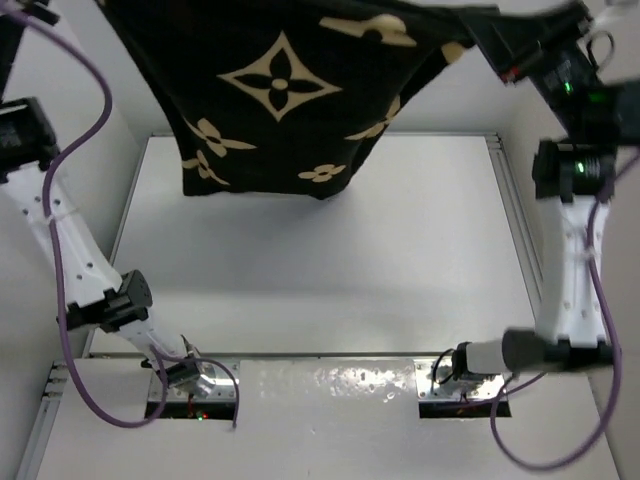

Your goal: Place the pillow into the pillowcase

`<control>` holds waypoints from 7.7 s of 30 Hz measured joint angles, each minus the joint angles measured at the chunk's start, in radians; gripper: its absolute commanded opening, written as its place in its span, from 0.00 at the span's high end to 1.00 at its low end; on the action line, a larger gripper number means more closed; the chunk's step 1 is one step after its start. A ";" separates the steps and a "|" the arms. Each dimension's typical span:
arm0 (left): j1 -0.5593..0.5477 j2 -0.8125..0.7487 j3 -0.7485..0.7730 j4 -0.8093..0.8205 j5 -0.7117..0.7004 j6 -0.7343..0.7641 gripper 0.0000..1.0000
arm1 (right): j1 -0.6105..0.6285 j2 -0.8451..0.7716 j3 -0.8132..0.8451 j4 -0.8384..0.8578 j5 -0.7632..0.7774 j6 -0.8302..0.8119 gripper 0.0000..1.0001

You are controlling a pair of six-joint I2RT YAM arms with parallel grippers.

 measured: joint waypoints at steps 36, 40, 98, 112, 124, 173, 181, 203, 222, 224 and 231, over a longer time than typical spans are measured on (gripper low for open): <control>0.073 -0.113 -0.272 0.019 -0.038 0.031 1.00 | 0.196 0.049 -0.208 -0.071 0.022 -0.135 1.00; 0.013 -0.050 -0.292 -0.091 -0.090 0.108 1.00 | 0.213 0.054 -0.225 -0.132 0.048 -0.190 1.00; -0.940 0.845 -0.152 0.137 -0.754 0.400 0.00 | -0.111 -0.011 -0.752 -0.659 0.808 -0.715 0.01; -0.499 0.266 -0.565 -0.512 -0.626 0.245 0.50 | 0.034 0.539 -0.321 -0.602 0.556 -0.829 0.31; -0.370 0.183 -1.143 -0.679 -0.412 0.108 0.00 | 0.012 0.803 -0.240 -0.626 0.546 -0.715 0.30; -0.256 0.275 -0.847 -0.567 -0.566 0.247 0.23 | -0.003 0.829 -0.110 -0.644 0.703 -0.465 1.00; -0.230 0.361 -0.851 -0.628 -0.583 0.265 0.23 | -0.021 1.080 -0.046 -0.352 0.623 -0.167 0.98; -0.132 0.222 -1.033 -0.544 -0.467 0.185 0.22 | 0.126 -0.043 -0.975 -0.460 0.715 -0.526 0.11; -0.126 -0.024 -1.258 -0.520 -0.331 0.211 0.22 | 0.119 -0.169 -1.318 -0.768 0.875 -0.600 0.57; -0.114 -0.029 -1.270 -0.526 -0.328 0.213 0.22 | 0.119 -0.109 -1.292 -0.768 0.895 -0.605 0.65; -0.076 -0.031 -1.275 -0.547 -0.308 0.217 0.22 | 0.094 -0.101 -1.337 -0.756 0.980 -0.526 1.00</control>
